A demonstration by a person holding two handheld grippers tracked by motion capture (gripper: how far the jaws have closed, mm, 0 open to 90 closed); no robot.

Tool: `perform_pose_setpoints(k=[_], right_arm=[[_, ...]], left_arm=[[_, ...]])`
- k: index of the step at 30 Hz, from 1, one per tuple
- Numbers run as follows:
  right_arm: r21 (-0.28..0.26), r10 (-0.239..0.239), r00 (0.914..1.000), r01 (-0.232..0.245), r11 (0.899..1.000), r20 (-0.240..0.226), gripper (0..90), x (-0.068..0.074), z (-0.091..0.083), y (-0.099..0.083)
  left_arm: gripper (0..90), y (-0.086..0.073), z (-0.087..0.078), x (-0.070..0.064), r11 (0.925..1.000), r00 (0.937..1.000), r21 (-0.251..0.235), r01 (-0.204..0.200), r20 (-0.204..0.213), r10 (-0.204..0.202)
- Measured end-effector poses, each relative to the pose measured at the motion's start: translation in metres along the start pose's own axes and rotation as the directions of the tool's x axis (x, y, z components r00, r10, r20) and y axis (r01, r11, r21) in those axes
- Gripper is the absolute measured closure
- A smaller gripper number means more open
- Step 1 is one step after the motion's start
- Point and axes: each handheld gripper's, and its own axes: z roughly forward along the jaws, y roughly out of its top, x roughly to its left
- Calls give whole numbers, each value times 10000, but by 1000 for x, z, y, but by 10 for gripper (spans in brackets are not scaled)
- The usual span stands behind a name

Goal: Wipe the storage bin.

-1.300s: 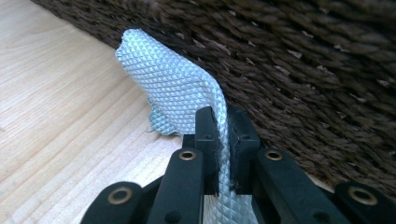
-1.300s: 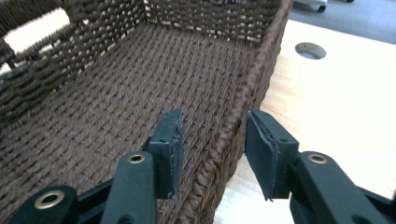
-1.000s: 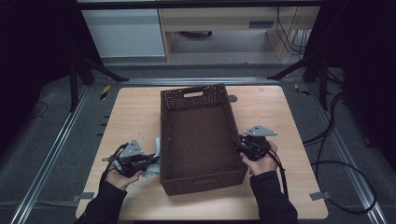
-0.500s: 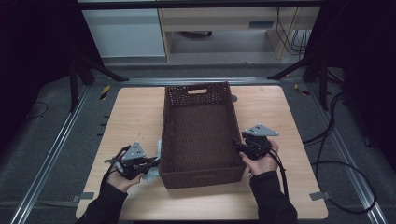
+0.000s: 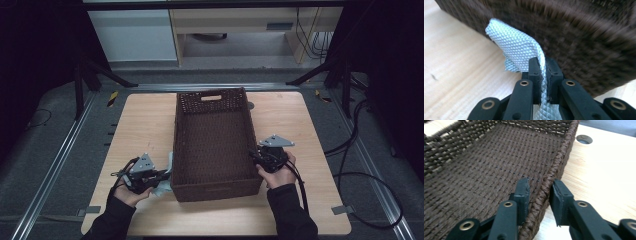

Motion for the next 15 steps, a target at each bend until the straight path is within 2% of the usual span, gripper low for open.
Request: perform_pose_setpoints(k=[1,6,8,12,13,15], right_arm=[[60,-64,9998,63,10000,163,717,1,0,1],[28,20,9996,-21,10000,293,723,-1,3,2],[40,32,9994,-34,10000,349,719,-1,3,3],[-45,-97,9996,98,9999,257,675,-2,3,2],[-230,-126,9997,131,9996,228,597,-4,1,1],[-320,-63,9999,67,9995,122,547,-5,-2,0]], left_arm=[[840,5,-7,-3,9995,9999,-290,-151,-53,150],[839,12,-16,-10,9969,9986,-595,-514,-164,505],[840,12,-16,-10,9967,9980,-532,-607,-208,597],[840,7,-11,-8,9984,9987,-294,-488,-162,484],[840,1,-6,-7,9993,9993,-30,-371,-101,371],[840,-5,0,-5,9993,9997,274,-254,-20,255]])
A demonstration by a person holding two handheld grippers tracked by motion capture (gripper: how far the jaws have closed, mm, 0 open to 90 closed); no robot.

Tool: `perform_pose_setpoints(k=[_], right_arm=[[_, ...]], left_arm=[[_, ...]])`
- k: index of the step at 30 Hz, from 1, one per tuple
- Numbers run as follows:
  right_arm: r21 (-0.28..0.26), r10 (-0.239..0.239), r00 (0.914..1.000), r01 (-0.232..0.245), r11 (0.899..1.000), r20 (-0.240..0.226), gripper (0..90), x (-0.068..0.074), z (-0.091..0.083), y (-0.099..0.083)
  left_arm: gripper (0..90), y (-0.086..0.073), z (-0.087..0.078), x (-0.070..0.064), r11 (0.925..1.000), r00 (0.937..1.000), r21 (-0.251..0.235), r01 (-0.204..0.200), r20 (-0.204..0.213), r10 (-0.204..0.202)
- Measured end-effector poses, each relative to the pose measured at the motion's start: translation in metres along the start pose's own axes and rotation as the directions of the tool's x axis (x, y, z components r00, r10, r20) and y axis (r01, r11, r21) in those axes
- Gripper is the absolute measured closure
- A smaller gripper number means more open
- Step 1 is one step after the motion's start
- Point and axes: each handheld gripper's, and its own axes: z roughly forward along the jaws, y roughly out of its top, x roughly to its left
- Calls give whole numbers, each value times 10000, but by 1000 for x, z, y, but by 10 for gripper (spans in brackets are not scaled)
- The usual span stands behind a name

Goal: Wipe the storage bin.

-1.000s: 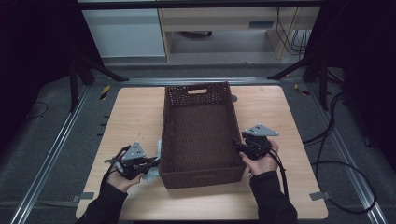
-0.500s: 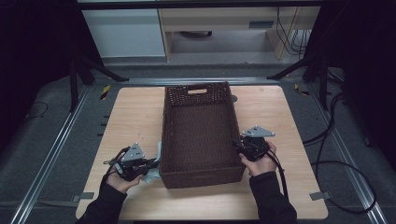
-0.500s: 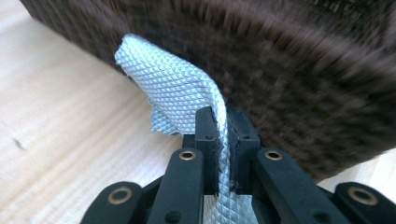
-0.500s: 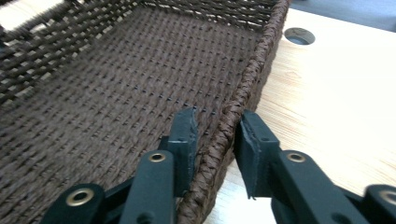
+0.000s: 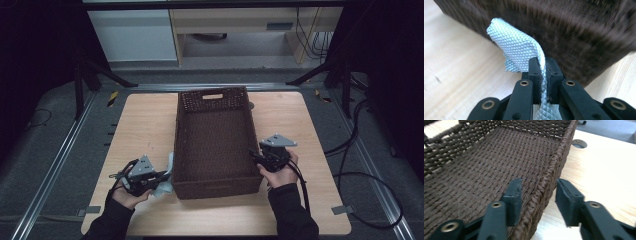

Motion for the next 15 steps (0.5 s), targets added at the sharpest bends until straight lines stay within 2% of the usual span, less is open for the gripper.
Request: perform_pose_setpoints(k=[1,2,3,4,7,9,10,12,14,15], right_arm=[[0,0,10000,0,10000,0,547,0,0,0],[-20,-29,9999,29,10000,-103,530,0,-3,-1],[16,-108,9999,108,9999,-130,529,0,-4,-1],[46,-168,9997,169,9998,-151,528,1,-4,-2],[206,-284,9995,287,9994,-155,561,2,-2,-3],[277,-138,9996,145,9995,-256,612,1,-1,-4],[231,-37,9996,44,9997,-286,650,1,-1,-4],[230,-1,9995,8,9997,-314,672,2,0,-4],[318,-69,10000,71,9995,-68,714,5,0,-3],[318,-69,10000,71,9995,-68,714,5,0,-3]], left_arm=[[840,0,0,0,10000,10000,0,0,0,0],[840,-5,7,1,9995,9999,287,111,51,-113],[840,-5,7,1,9995,9999,287,111,51,-113],[840,-8,12,2,9983,9995,509,273,166,-282],[840,-11,15,2,9973,9992,652,330,210,-345],[840,-10,13,2,9978,9993,578,309,170,-319],[840,-6,7,2,9993,9995,244,293,129,-296],[840,-4,3,2,9996,9996,58,260,81,-260],[840,4,-11,-1,9986,9999,-510,113,-3,-114],[840,4,-11,-1,9986,9999,-510,113,-3,-114]])
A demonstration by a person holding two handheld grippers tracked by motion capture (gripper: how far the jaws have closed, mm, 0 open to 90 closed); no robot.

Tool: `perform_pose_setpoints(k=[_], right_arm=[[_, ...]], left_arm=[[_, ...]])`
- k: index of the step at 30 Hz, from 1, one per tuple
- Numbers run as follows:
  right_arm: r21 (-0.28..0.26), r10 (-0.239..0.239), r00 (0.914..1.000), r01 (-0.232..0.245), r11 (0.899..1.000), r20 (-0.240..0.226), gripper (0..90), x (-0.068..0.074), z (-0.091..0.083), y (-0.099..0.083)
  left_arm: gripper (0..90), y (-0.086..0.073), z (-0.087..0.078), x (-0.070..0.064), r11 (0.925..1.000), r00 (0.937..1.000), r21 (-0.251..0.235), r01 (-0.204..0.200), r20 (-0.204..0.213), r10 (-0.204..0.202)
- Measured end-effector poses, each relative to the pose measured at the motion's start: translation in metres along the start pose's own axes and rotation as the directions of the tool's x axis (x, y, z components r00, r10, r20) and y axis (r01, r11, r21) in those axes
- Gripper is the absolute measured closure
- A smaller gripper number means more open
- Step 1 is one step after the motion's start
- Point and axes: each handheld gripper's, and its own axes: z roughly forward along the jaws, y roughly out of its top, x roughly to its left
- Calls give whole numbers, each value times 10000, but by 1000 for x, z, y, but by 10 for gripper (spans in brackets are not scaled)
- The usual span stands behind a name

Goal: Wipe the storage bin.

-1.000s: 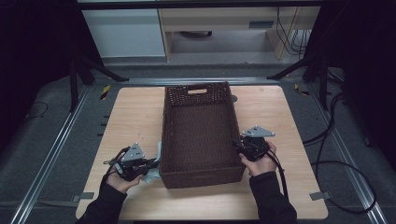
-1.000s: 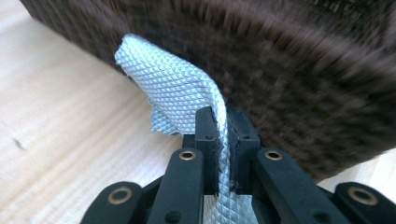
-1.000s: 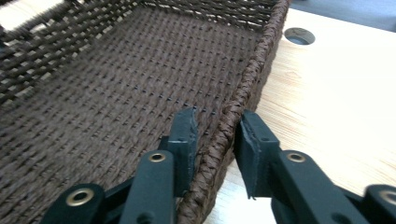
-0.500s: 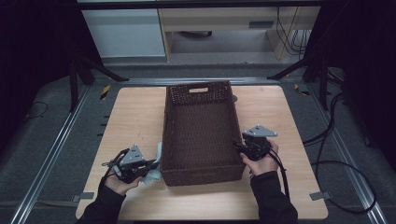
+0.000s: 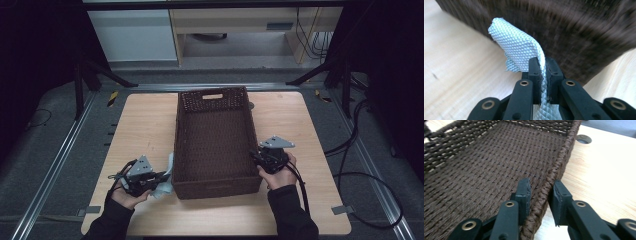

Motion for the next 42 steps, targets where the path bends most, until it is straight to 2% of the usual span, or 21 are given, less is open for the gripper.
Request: perform_pose_setpoints(k=[2,4,9,13,14,15,16,18,21,23,25,27,28,29,30,31,32,35,38,42], right_arm=[[8,129,9998,-129,9999,149,727,0,1,1],[-8,132,9995,-132,9999,294,731,0,2,2],[23,382,9964,-385,9993,754,731,4,5,4],[79,406,9953,-414,9991,879,713,8,5,5],[-120,357,9970,-349,9993,685,635,6,3,4],[-226,336,9972,-322,9992,660,594,5,2,3],[-226,336,9972,-322,9992,660,594,5,2,3],[-584,325,9986,-301,9978,419,526,2,-3,3],[-659,169,9996,-153,9977,235,513,-2,-9,1],[-605,175,9996,-162,9980,204,514,-2,-9,1],[-532,291,9996,-292,9982,-39,557,-3,-6,-1],[-333,205,9998,-206,9992,-40,639,0,-2,-1],[-333,205,9998,-206,9992,-40,639,0,-2,-1],[-281,229,9994,-222,9994,248,683,3,0,-1],[-281,229,9994,-222,9994,248,683,3,0,-1],[-189,330,9974,-319,9993,643,709,6,1,0],[-158,214,9962,-201,9997,844,714,7,1,1],[-159,295,9948,-281,9995,970,722,7,2,1],[-159,350,9945,-336,9993,991,723,8,2,2],[-171,419,9941,-404,9990,1000,716,11,1,1]], left_arm=[[840,9,-12,-5,9987,9998,-467,-206,-50,204],[840,14,-18,-9,9972,9993,-641,-375,-100,369],[840,17,-20,-11,9964,9980,-619,-575,-282,558],[840,8,-15,-6,9988,9988,-228,-440,-244,435],[840,4,-12,-6,9991,9989,-29,-422,-226,421],[840,-3,-7,-5,9989,9991,277,-380,-176,385],[840,-3,-7,-5,9989,9991,277,-380,-176,385],[840,-9,1,-5,9978,9997,609,-246,-32,249],[840,-14,11,-8,9948,9996,996,-234,174,218],[840,-15,14,-9,9934,9995,1113,-291,172,273],[840,-12,12,-10,9942,9996,1035,-288,112,278],[840,-7,4,-10,9978,9998,621,-218,23,217],[840,-7,4,-10,9978,9998,621,-218,23,217],[840,-3,-4,-10,9995,9998,259,-191,-45,192],[840,-3,-4,-10,9995,9998,259,-191,-45,192],[840,2,-13,-11,9997,9998,-150,-171,-88,170],[840,5,-18,-12,9993,9998,-310,-197,-76,195],[840,10,-27,-17,9975,9991,-591,-395,-159,386],[840,11,-29,-20,9972,9988,-588,-461,-198,450],[840,4,-24,-22,9986,9990,-324,-414,-154,409]])
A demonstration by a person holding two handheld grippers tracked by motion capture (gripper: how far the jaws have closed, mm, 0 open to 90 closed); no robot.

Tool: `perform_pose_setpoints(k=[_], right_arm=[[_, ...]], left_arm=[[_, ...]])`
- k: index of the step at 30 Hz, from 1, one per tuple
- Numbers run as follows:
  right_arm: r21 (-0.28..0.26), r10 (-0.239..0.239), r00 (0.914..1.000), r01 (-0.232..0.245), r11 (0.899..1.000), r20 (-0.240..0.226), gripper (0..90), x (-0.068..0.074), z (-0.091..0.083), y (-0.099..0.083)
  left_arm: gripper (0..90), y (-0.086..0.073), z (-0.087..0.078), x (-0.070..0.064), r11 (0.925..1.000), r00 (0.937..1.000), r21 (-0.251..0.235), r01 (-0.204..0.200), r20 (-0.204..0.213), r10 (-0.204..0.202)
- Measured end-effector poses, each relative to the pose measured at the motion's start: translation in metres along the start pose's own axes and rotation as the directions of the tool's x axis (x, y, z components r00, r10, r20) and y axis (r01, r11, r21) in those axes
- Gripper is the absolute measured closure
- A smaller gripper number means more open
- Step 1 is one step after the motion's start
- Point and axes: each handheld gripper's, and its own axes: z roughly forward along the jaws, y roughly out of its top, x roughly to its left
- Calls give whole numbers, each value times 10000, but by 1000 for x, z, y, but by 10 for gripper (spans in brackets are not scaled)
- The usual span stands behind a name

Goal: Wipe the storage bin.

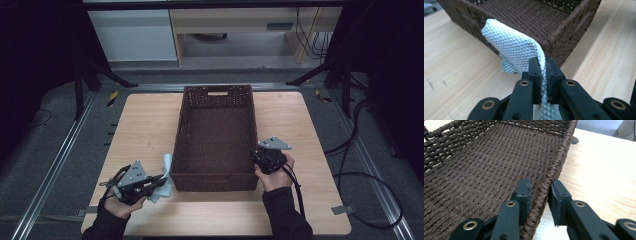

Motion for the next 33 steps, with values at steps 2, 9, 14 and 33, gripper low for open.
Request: perform_pose_setpoints(k=[2,9,14,33], right_arm=[[-12,26,10000,-26,10000,-9,713,1,0,0],[-140,182,9950,-196,9997,-984,546,-2,-7,-1],[-1140,8,9949,-123,9934,-1006,438,-12,-19,3],[-982,626,9974,-589,9934,350,360,-66,-24,-20]], left_arm=[[840,-5,3,0,9997,10000,235,86,30,-86],[840,-21,18,4,9942,9987,957,496,103,-508],[840,-30,32,3,9841,9989,1732,394,195,-434],[840,-17,11,-1,9972,9989,612,426,149,-436]])
